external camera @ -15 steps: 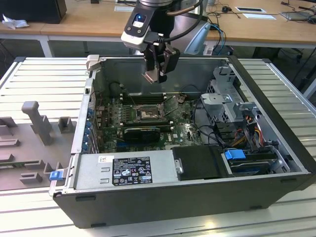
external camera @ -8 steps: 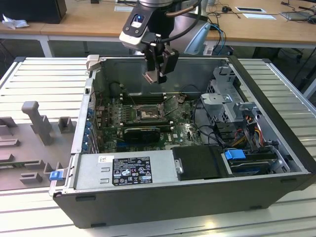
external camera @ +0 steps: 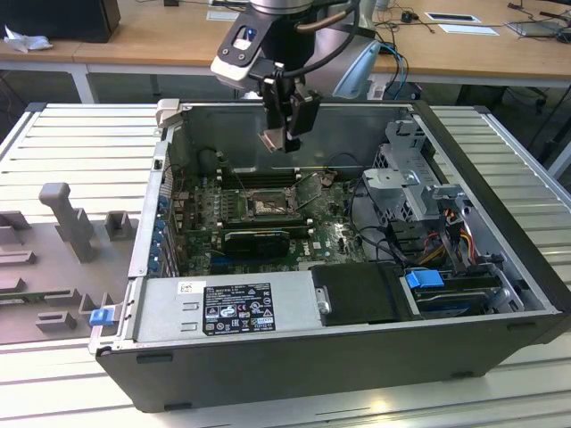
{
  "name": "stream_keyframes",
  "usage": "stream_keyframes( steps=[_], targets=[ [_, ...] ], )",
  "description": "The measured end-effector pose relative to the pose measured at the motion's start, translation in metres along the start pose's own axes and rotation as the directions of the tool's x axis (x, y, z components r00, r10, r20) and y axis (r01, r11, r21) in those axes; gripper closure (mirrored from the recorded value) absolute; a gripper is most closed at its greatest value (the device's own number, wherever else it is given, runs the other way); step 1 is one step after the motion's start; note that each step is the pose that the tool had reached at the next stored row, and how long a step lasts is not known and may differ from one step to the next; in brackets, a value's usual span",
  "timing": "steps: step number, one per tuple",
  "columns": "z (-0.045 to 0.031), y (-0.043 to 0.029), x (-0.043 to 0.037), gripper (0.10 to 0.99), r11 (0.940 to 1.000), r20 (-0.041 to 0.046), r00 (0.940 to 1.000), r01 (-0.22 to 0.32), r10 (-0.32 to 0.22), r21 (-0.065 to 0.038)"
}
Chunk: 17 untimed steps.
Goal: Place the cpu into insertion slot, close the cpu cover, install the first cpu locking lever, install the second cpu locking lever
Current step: 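Place the cpu into insertion slot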
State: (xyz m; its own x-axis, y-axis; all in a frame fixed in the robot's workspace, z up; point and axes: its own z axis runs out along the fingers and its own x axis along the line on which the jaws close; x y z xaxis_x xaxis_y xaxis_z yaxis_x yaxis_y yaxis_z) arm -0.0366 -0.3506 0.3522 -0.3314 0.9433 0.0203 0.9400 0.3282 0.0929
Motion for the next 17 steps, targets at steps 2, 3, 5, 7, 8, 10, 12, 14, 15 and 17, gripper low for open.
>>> stream_keyframes(
  steps=[2,3,5,7,8,10,12,14,15,17],
  targets=[
    [0.0003,0.0000,0.0000,0.545,0.9999,0.0012,0.9999,-0.014,0.014,0.000],
    [0.0004,0.0000,0.0001,0.545,0.9998,0.0019,0.9998,-0.021,0.021,0.000],
    [0.0007,0.0000,0.0002,0.545,0.9993,0.0036,0.9993,-0.038,0.038,-0.001],
    [0.0011,0.0000,0.0003,0.545,0.9984,0.0052,0.9984,-0.056,0.056,-0.001],
    [0.0014,0.0000,0.0004,0.545,0.9975,0.0065,0.9975,-0.070,0.070,-0.002],
    [0.0017,0.0000,0.0004,0.545,0.9962,0.0080,0.9962,-0.087,0.087,-0.002],
    [0.0020,-0.0001,0.0005,0.545,0.9946,0.0096,0.9945,-0.104,0.104,-0.003],
    [0.0023,-0.0001,0.0006,0.545,0.9925,0.0112,0.9924,-0.122,0.122,-0.003],
    [0.0025,-0.0001,0.0006,0.545,0.9910,0.0123,0.9909,-0.134,0.134,-0.004],
    [0.0028,-0.0001,0.0006,0.545,0.9889,0.0136,0.9888,-0.149,0.149,-0.004]
  ],
)
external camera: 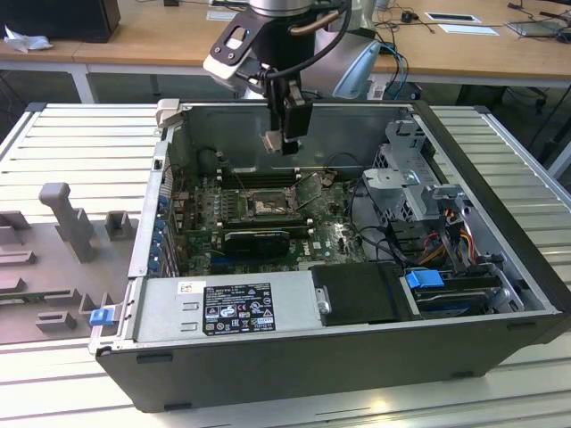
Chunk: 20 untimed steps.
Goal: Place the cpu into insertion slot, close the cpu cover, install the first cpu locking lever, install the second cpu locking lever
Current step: 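Place the cpu into insertion slot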
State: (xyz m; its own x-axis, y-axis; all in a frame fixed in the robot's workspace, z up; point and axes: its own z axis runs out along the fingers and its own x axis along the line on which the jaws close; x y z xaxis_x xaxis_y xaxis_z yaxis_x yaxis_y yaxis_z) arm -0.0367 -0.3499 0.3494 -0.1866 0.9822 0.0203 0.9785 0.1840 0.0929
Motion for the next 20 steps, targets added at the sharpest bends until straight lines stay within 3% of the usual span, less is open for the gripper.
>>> stream_keyframes(
  steps=[7,13,20],
  targets=[
    [0.0013,-0.0001,0.0001,0.545,0.9972,0.0069,0.9972,-0.074,0.074,-0.002],
    [0.0038,-0.0003,0.0004,0.545,0.9886,0.0139,0.9885,-0.151,0.151,-0.004],
    [0.0105,-0.0008,0.0010,0.545,0.9804,0.0181,0.9802,-0.197,0.197,-0.006]
  ],
)
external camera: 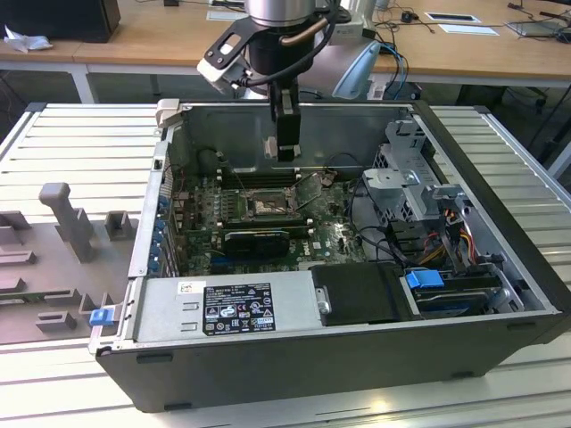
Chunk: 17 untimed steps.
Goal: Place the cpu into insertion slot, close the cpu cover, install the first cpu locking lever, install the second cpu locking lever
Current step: 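Place the cpu into insertion slot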
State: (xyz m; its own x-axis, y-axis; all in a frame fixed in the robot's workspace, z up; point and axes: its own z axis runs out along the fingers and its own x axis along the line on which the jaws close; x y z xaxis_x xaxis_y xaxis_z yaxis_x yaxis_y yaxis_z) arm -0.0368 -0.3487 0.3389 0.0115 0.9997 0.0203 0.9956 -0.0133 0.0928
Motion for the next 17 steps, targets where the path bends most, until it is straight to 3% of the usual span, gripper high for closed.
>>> stream_keyframes(
  steps=[14,17],
  targets=[
    [0.0059,-0.0006,0.0003,0.545,0.9978,0.0059,0.9978,-0.066,0.066,-0.002],
    [0.0143,-0.0013,0.0002,0.545,0.9978,0.0059,0.9978,-0.066,0.066,-0.002]
  ],
)
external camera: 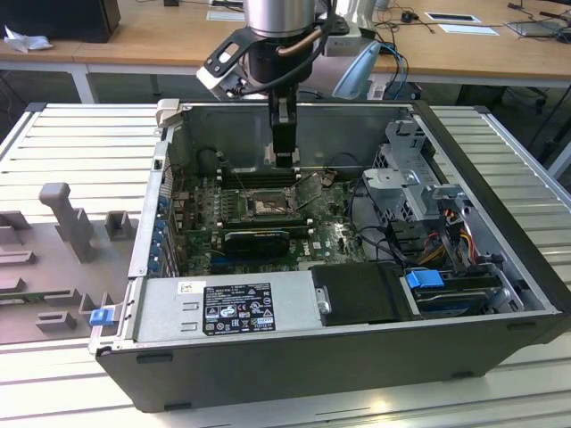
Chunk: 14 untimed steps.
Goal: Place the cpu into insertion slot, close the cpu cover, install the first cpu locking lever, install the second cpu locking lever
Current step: 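Place the cpu into insertion slot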
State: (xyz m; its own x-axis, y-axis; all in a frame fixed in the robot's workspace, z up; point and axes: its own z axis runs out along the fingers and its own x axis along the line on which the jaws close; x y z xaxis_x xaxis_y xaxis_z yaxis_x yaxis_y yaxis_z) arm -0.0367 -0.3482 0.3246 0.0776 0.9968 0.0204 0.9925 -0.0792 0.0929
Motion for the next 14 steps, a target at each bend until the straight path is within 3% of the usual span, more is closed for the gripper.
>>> stream_keyframes(
  steps=[4,14],
  targets=[
    [0.0075,-0.0007,-0.0001,0.545,1.0000,0.0001,1.0000,0.000,0.000,0.000],
    [0.0159,-0.0015,0.0000,0.545,1.0000,0.0001,1.0000,0.000,0.000,0.000]
  ],
)
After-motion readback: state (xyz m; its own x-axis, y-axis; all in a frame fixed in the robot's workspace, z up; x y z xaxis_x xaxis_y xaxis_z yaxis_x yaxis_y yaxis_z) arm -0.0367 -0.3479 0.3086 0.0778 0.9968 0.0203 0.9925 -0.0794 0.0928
